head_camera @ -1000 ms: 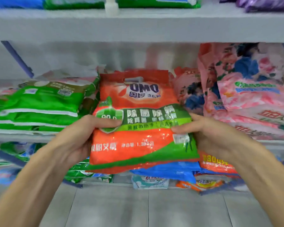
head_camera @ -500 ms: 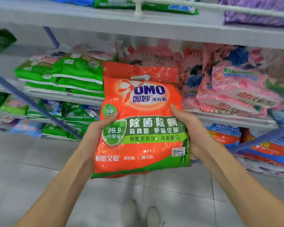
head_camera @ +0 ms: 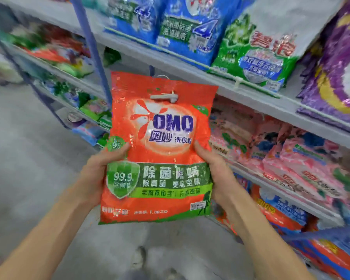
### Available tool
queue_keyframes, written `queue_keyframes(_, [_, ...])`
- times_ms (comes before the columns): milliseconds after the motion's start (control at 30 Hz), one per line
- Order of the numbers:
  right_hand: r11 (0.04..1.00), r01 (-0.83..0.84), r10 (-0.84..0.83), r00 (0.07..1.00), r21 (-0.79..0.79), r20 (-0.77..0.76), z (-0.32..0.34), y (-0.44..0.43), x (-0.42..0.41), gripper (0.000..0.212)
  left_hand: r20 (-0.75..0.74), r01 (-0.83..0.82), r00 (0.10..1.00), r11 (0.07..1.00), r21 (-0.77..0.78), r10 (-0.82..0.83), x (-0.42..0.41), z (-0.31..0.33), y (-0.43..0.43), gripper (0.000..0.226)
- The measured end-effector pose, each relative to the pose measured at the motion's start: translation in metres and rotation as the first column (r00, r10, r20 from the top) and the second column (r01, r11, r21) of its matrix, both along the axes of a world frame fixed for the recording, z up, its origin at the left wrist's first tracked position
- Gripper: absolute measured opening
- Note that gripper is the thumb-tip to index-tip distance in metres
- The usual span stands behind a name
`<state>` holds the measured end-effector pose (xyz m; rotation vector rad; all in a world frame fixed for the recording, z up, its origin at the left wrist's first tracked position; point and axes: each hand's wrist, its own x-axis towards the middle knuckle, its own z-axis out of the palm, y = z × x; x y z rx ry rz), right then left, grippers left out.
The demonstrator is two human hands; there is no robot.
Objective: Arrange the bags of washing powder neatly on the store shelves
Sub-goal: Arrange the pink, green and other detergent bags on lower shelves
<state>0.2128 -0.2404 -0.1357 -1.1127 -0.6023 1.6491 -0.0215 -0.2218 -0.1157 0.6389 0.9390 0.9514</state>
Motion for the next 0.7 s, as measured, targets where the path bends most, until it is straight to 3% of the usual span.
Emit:
queue_keyframes(100, [0.996, -0.074, 0.071, 0.996, 0.049, 0.052, 0.019, 0.013, -0.022, 0.051, -0.050, -0.064, 0.996, 0.996, 0.058, 0.067, -0.026, 0.014, -0.003, 0.042])
queue_keyframes(233, [0.977, -0.175, 0.168, 0.983, 0.120, 0.069, 0.047, 0.036, -0.054, 0.030, -0.068, -0.138, 0.987, 0.988, 0.071, 0.142, -0.062, 0.038, -0.004, 0.055])
queue_keyframes(367, [0.955, -0.255, 0.246, 0.967, 0.152, 0.072, 0.071, 0.060, -0.100, 0.037, -0.067, -0.192, 0.978, 0.977, 0.093, 0.198, -0.104, 0.060, 0.002, 0.038])
queue_keyframes(467, [0.944, -0.293, 0.288, 0.956, 0.152, 0.058, 0.082, 0.082, -0.138, 0.028, -0.066, -0.220, 0.971, 0.969, 0.111, 0.228, -0.139, 0.069, 0.013, 0.038])
queue_keyframes(600, [0.933, -0.322, 0.316, 0.947, 0.163, 0.064, 0.086, 0.117, -0.196, 0.032, -0.059, -0.255, 0.963, 0.959, 0.122, 0.263, -0.195, 0.068, 0.041, 0.029])
queue_keyframes(700, [0.923, -0.349, 0.346, 0.937, 0.165, 0.045, 0.082, 0.141, -0.243, 0.026, -0.058, -0.286, 0.954, 0.951, 0.114, 0.294, -0.241, 0.062, 0.064, 0.038])
